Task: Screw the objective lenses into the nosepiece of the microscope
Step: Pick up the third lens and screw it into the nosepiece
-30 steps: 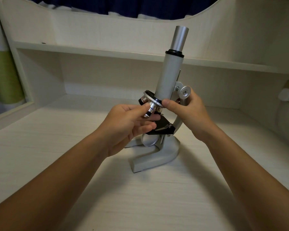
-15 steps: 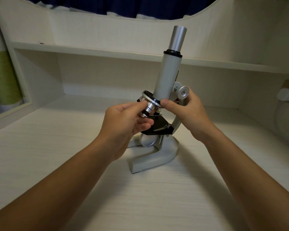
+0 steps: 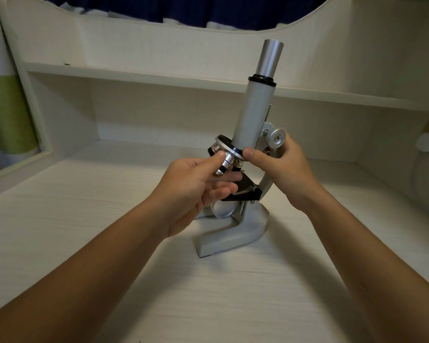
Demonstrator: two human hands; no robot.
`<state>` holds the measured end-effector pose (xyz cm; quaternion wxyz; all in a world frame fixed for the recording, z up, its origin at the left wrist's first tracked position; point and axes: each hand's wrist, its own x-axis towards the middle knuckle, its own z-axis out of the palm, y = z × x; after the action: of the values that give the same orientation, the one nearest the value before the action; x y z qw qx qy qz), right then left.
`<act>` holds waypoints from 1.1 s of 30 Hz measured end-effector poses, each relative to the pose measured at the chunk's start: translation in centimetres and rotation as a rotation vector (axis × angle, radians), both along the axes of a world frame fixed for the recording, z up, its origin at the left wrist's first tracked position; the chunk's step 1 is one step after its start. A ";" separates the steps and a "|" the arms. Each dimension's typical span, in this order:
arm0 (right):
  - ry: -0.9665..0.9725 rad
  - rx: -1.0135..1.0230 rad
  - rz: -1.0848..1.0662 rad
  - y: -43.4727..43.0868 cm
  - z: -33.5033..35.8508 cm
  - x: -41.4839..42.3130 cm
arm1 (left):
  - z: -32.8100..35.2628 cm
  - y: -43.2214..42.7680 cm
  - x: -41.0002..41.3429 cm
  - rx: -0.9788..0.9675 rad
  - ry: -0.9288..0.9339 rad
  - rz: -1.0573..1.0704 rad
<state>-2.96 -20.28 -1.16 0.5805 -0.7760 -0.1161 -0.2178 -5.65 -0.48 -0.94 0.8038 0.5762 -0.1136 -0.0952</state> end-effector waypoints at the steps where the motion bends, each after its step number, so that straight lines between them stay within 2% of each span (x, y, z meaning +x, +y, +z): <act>1: 0.001 -0.003 0.001 0.0 0.0 0.0 | -0.1 0.0 0.0 0.012 -0.025 0.021; 5: 0.003 -0.009 -0.001 0.0 0.0 0.1 | -0.5 -0.3 0.0 0.032 -0.125 0.135; 16: 0.007 -0.007 -0.003 0.0 0.0 0.0 | 0.2 -0.1 -0.2 -0.115 -0.023 0.051; 21: 0.003 -0.002 -0.006 0.0 0.1 -0.1 | 0.0 -0.1 -0.2 -0.117 -0.045 0.070; 27: 0.002 0.002 -0.009 0.0 0.1 -0.1 | -0.7 -0.5 -0.4 -0.079 -0.164 0.204; 33: 0.002 -0.020 -0.012 0.0 0.2 -0.2 | -0.1 -0.1 -0.3 -0.086 -0.084 0.122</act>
<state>-3.14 -20.31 -0.95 0.5716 -0.7825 -0.1128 -0.2196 -5.97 -0.61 -1.08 0.8267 0.5502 -0.1159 -0.0169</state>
